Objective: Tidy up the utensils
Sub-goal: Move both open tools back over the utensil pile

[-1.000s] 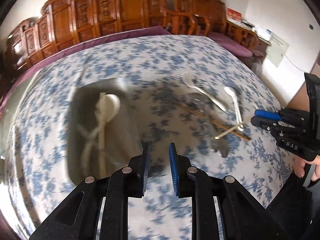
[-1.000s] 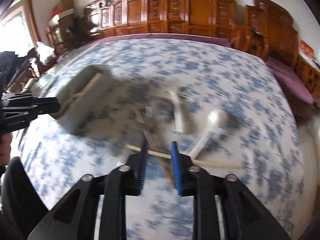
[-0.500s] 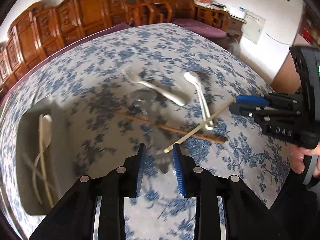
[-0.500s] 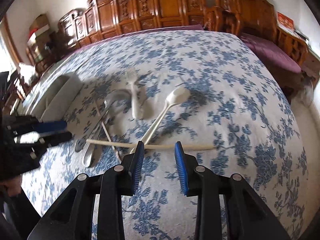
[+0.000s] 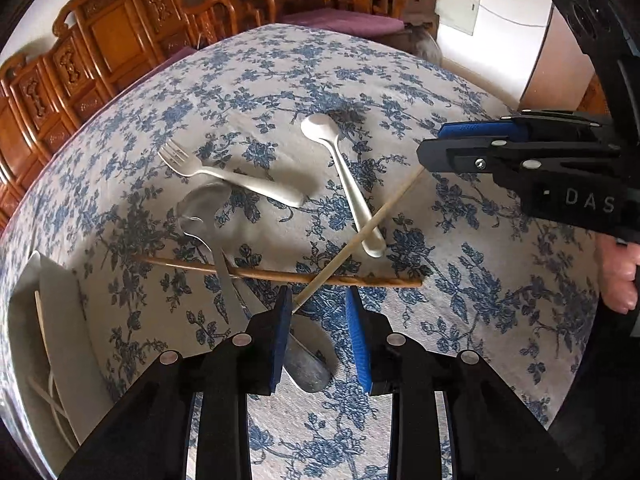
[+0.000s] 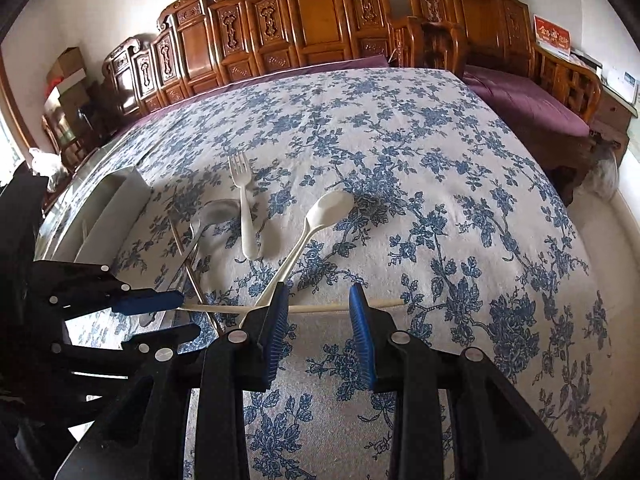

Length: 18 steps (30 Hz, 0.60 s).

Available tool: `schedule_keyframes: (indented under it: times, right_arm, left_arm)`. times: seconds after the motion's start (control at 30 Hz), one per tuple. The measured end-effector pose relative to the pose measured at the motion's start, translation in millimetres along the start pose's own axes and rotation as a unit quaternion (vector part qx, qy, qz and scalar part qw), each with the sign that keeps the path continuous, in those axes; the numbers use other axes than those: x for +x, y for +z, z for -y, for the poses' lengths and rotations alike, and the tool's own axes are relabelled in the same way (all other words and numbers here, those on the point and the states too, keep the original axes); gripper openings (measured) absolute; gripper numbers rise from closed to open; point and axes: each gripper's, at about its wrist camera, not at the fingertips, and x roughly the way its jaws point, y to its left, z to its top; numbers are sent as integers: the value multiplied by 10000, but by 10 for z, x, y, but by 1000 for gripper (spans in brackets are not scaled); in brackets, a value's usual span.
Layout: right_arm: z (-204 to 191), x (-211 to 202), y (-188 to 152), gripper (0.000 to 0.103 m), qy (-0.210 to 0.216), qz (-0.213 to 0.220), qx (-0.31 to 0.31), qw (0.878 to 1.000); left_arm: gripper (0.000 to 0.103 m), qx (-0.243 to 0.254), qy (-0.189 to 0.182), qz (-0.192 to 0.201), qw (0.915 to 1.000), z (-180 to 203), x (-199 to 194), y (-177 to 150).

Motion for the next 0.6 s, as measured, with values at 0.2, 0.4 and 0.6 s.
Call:
schedule_keyframes:
  times: [0.2, 0.4, 0.6]
  right_arm:
    - [3, -18, 19, 34, 63, 44, 38, 10000]
    - [9, -53, 37, 34, 94, 113, 130, 9998]
    - [-40, -75, 53, 34, 143, 178, 96, 9997]
  left_arm:
    - [6, 97, 54, -62, 9999, 37, -15, -11]
    - [0, 130, -124, 125, 9998, 140, -192, -123]
    - [0, -153, -24, 321, 9994, 93, -371, -183]
